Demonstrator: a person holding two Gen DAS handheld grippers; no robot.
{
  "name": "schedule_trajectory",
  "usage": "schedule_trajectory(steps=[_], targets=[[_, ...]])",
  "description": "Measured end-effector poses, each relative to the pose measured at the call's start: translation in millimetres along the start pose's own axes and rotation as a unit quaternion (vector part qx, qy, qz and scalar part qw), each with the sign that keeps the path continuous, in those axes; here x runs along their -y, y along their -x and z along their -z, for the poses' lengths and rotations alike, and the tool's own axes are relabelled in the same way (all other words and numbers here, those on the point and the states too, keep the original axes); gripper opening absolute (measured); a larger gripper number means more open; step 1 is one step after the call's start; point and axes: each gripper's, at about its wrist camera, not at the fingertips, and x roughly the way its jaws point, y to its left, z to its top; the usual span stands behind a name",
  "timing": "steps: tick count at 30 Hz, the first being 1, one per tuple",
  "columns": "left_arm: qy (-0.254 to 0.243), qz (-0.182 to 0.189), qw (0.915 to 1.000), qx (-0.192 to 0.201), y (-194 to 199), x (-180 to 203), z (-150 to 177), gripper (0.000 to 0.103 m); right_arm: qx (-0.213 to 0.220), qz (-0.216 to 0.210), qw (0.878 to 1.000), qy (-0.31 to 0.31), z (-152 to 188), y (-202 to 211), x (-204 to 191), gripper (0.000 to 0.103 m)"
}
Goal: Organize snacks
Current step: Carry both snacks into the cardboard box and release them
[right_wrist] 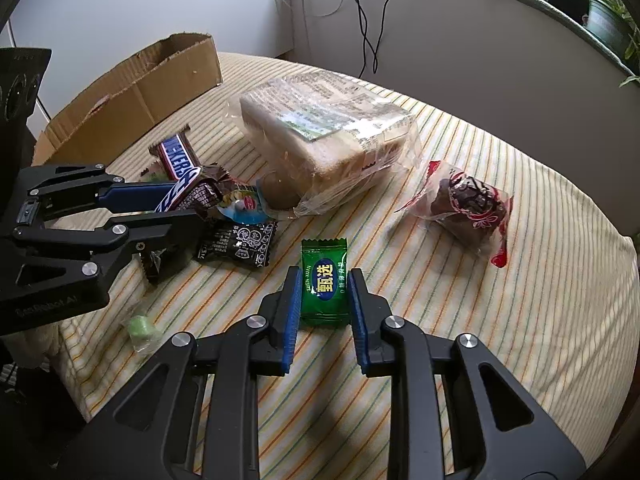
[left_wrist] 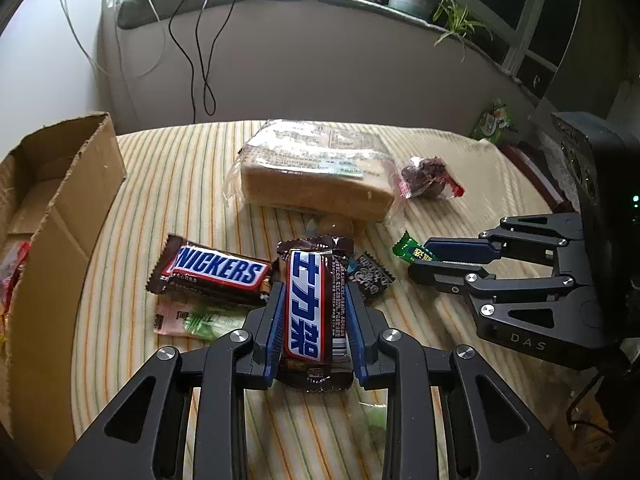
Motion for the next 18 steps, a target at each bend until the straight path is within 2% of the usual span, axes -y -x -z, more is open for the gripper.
schedule_trajectory(steps=[8,18], targets=[[0.01,0.016,0.9994,0.031,29,-1,-1,0.027,0.023,0.007,1.0,0.002,-4,27,-8,0.024],[0.025,0.002,0.9971,0.073,72,-19,-1,0.027,0.055,-0.005,0.998,0.026,-19,57,-46,0.024]])
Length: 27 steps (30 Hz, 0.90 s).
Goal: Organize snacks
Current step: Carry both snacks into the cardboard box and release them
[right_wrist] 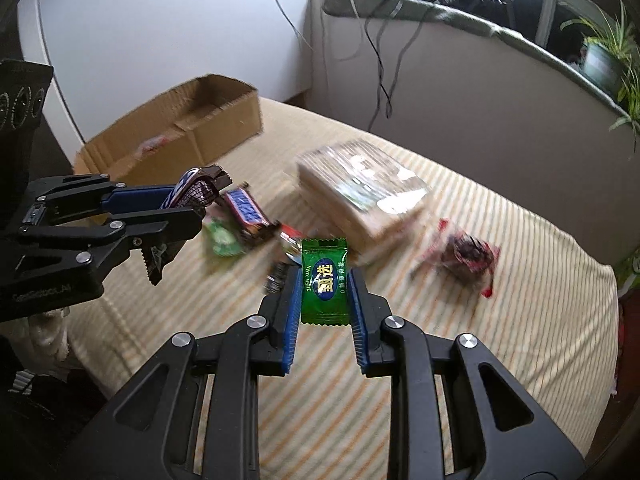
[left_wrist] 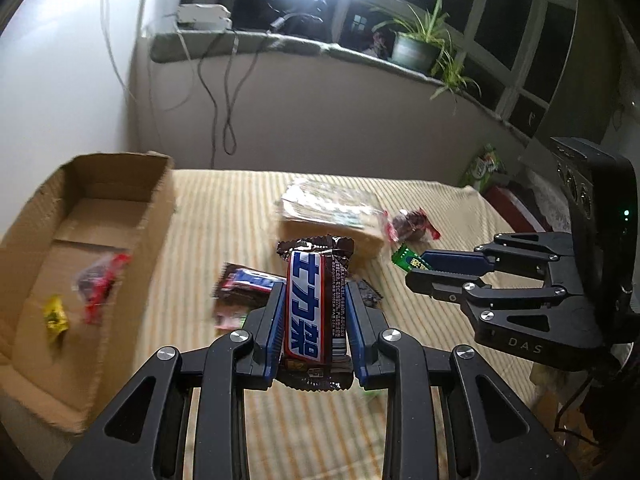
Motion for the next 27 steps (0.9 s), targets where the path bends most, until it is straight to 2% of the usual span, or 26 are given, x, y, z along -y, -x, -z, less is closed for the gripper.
schedule_trajectory(steps=[13,27], targets=[[0.044,-0.065,0.9961,0.041,48,-71,6,0.027,0.025,-0.044,0.998,0.048,-46,-10,-72,0.024],[0.083,-0.12,0.9878,0.054,75,-136,17,0.027,0.026,-0.091,0.991,0.099,-87,-40,-148,0.024]])
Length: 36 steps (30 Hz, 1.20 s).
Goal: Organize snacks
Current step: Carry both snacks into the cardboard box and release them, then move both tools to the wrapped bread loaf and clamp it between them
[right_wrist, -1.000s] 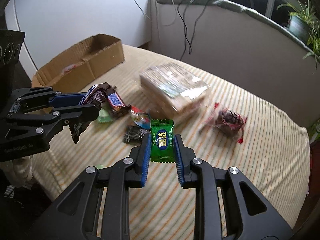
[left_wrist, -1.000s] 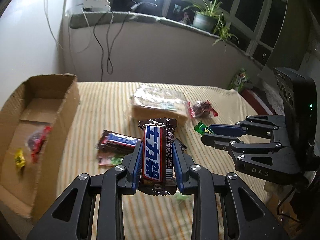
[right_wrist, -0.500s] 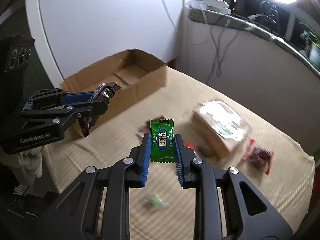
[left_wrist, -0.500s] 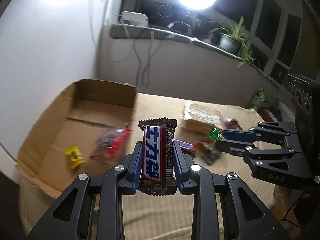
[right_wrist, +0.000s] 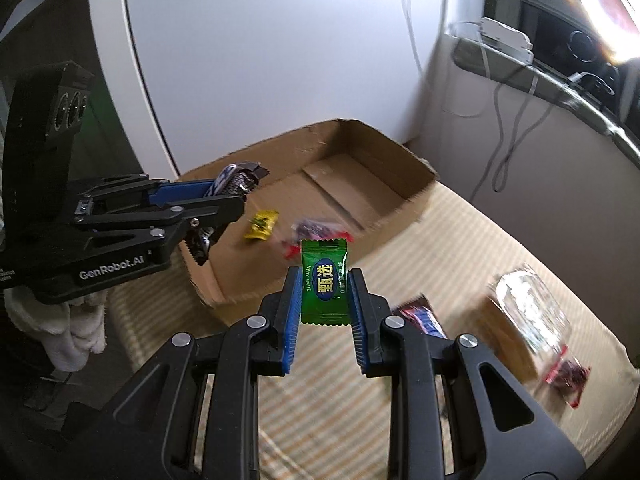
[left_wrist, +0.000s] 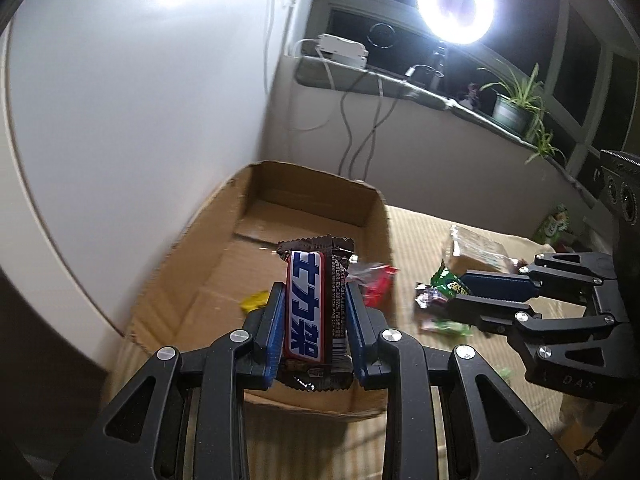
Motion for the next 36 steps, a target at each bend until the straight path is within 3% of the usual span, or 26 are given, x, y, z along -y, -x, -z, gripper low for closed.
schedule_trajectory(steps=[12,22,26,32,36], targets=[[0.015,-0.02,0.9996,-0.01,-11,-30,1,0.027,-0.026,-0.025,0.999,0.02,-18,-47,-29,0.024],[0.019,-0.022,0.9995,-0.014,-18,-35,0,0.027,-0.033,-0.03,0.999,0.03,-20,-59,-38,0.026],[0.021,-0.027,0.9993,-0.014,-19,-34,0,0.027,-0.031,-0.024,0.999,0.033,-19,-56,-39,0.047],[0.02,-0.034,0.9992,-0.008,-14,-33,-3,0.031,-0.025,-0.02,0.999,0.022,-15,-46,-30,0.049],[0.017,-0.034,0.9993,-0.001,-9,-28,-5,0.031,-0.012,-0.012,1.0,0.011,-14,-34,-20,0.061]])
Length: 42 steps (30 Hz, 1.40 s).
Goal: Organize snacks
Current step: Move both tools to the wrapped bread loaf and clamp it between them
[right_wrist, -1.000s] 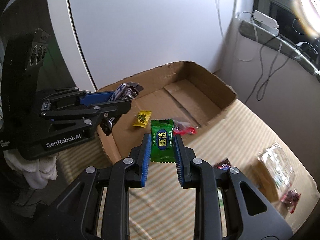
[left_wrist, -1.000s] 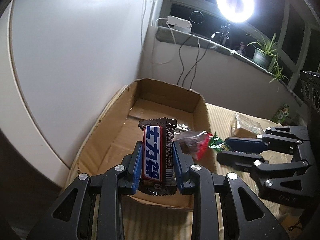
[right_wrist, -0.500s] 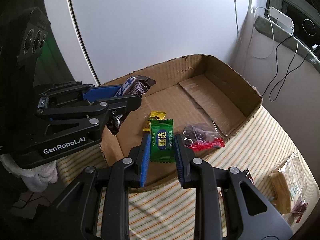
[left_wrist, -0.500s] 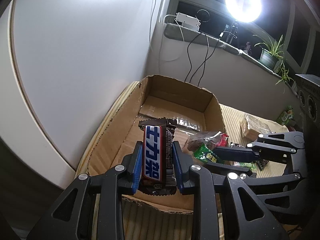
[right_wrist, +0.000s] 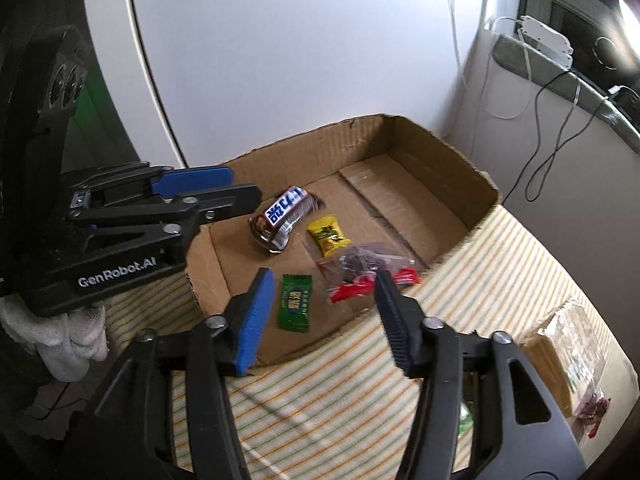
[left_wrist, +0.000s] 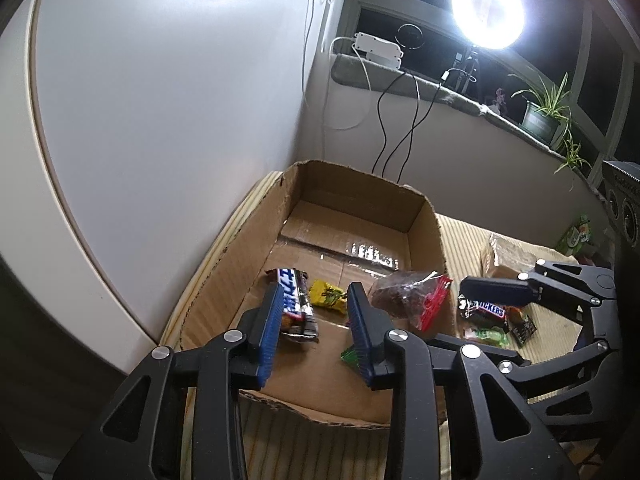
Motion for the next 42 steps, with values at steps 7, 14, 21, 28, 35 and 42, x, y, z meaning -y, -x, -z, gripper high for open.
schedule_trajectory(steps=[7,14,21,28,35,42], targets=[[-0.008,0.011,0.9999,0.005,3,19,-2,0.031,0.011,0.016,1.0,-0.017,9,17,21,0.067],[-0.023,0.032,0.9992,0.008,1,52,-4,0.057,0.019,0.043,0.997,-0.058,28,40,60,0.085],[-0.044,0.062,0.9971,0.004,-7,91,-8,0.06,0.019,0.071,0.991,-0.108,53,62,108,0.085],[-0.062,0.102,0.9927,-0.016,-28,137,-9,0.061,0.02,0.075,0.975,-0.207,85,76,171,0.086],[-0.055,0.138,0.9876,-0.05,-59,167,-11,0.061,0.018,0.06,0.963,-0.263,104,76,211,0.085],[-0.025,0.168,0.9813,-0.09,-96,179,-16,0.061,0.025,0.008,0.944,-0.33,119,67,247,0.085]])
